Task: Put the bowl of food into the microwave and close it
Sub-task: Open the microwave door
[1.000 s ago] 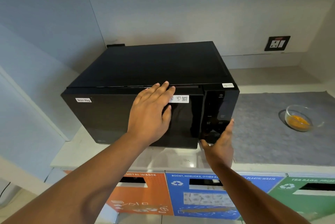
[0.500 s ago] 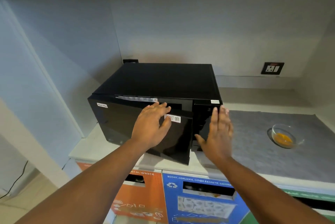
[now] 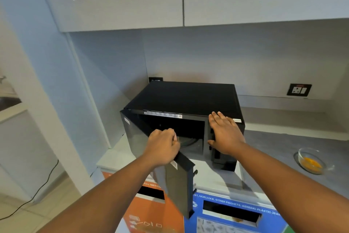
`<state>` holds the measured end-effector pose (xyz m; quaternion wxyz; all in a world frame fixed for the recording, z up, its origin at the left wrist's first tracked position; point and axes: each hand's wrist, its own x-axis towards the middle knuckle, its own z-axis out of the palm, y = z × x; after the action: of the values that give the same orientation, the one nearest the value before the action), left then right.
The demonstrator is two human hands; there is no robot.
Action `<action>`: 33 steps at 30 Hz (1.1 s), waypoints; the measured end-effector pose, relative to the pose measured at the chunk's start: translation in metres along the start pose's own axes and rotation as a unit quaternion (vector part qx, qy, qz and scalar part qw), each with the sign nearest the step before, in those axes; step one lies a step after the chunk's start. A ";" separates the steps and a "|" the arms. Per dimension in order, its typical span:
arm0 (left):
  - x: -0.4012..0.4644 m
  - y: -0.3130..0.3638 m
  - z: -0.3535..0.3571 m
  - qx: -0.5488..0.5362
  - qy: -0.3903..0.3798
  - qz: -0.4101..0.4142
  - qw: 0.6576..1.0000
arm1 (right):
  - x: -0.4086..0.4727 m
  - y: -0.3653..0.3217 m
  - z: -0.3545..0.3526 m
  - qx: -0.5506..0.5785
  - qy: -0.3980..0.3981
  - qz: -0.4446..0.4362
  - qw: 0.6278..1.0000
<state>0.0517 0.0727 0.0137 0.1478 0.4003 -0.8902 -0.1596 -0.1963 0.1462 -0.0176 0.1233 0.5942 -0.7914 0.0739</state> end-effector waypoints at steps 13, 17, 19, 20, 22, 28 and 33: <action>0.011 -0.045 -0.037 0.134 -0.110 -0.200 0.964 | 0.022 -0.025 -0.003 -0.012 -0.058 0.001 0.998; 0.007 -0.070 -0.038 0.183 -0.083 -0.212 0.956 | 0.022 -0.030 -0.003 -0.020 -0.065 0.007 0.998; 0.003 -0.081 -0.038 0.219 -0.075 -0.209 0.950 | 0.023 -0.033 -0.005 -0.019 -0.068 0.013 0.997; 0.002 -0.086 -0.038 0.235 -0.073 -0.207 0.947 | 0.023 -0.034 -0.006 -0.017 -0.070 0.018 0.997; -0.002 -0.095 -0.041 0.253 -0.071 -0.204 0.943 | 0.023 -0.036 -0.008 -0.014 -0.074 0.022 0.997; -0.011 -0.114 -0.048 0.286 -0.039 -0.179 0.940 | 0.021 -0.042 -0.009 -0.024 -0.077 0.029 0.996; -0.016 -0.127 -0.049 0.309 -0.003 -0.155 0.938 | 0.021 -0.042 -0.007 -0.029 -0.076 0.035 0.996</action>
<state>0.1658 -0.0028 0.0049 -0.0129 0.5589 -0.8229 0.1015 -0.1606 0.1167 -0.0063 0.0779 0.5663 -0.8204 0.0096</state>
